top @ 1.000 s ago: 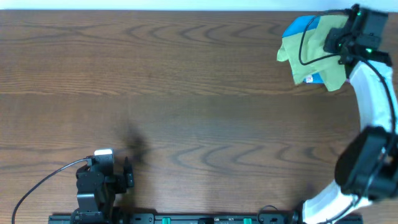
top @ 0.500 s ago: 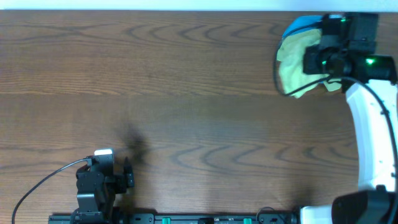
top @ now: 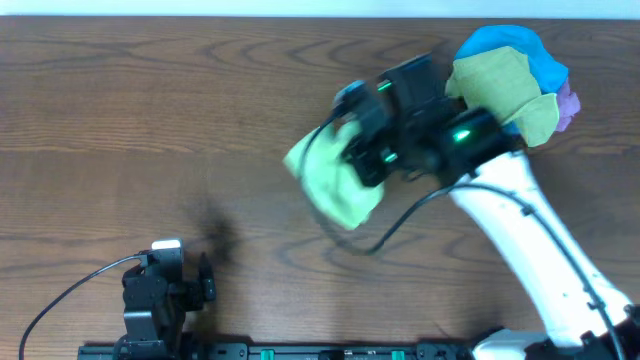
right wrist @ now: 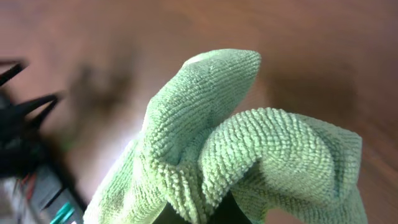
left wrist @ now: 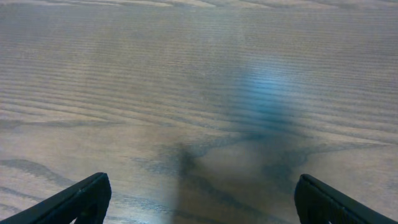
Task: Fold the cloth
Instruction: 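Pull the green cloth left and lay it on the table center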
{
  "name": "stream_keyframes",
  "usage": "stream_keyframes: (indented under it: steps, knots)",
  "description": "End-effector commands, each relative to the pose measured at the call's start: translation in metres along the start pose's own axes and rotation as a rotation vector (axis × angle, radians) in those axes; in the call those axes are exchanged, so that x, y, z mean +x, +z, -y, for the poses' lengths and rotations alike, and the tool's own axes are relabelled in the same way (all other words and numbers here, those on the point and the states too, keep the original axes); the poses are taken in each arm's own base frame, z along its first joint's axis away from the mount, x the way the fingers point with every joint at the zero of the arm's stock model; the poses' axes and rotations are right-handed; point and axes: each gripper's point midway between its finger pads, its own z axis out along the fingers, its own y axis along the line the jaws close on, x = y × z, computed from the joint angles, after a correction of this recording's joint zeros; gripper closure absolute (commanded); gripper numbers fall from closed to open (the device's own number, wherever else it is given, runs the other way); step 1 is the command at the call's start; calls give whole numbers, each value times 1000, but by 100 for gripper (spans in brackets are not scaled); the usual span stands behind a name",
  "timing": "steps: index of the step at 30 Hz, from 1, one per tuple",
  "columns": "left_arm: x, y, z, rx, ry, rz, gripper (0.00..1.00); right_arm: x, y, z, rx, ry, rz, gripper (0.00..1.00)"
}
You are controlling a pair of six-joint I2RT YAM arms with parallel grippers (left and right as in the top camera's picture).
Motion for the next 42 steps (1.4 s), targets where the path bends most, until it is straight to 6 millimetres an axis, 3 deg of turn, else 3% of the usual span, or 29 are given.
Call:
stream_keyframes:
  steps: [1,6,11,14,17,18,19,20,22,24,28,32,36,42]
  knots:
    - [19,2,-4,-22,2,-70,5,2,4,-50,-92,-84,-14,99]
    - [19,2,-4,-22,2,-70,5,22,24,-94,-160,-160,-84,99]
    - [19,2,-4,-22,2,-70,5,48,56,-99,-178,-144,-143,99]
    - [19,2,-4,-22,2,-70,5,51,76,-80,-115,-139,-124,99]
    - [19,2,-4,-22,2,-70,5,29,89,-16,155,-94,-16,97]
    - [19,2,-4,-22,2,-70,5,12,85,21,316,-32,67,41]
    - [19,2,-4,-22,2,-70,5,-1,78,48,429,22,133,8]
    - [19,2,-4,-22,2,-70,5,-13,66,74,526,75,199,1]
    - [19,2,-4,-22,2,-70,5,-27,50,100,588,120,272,1]
    - [19,2,-4,-22,2,-70,4,-28,39,114,584,143,270,1]
    - [19,2,-4,-22,2,-70,4,-11,44,112,502,137,193,1]
    - [19,2,-4,-22,2,-70,5,6,58,90,371,102,111,1]
    - [19,2,-4,-22,2,-70,5,24,80,70,248,94,51,8]
    - [19,2,-4,-22,2,-70,5,51,127,64,135,119,-45,16]
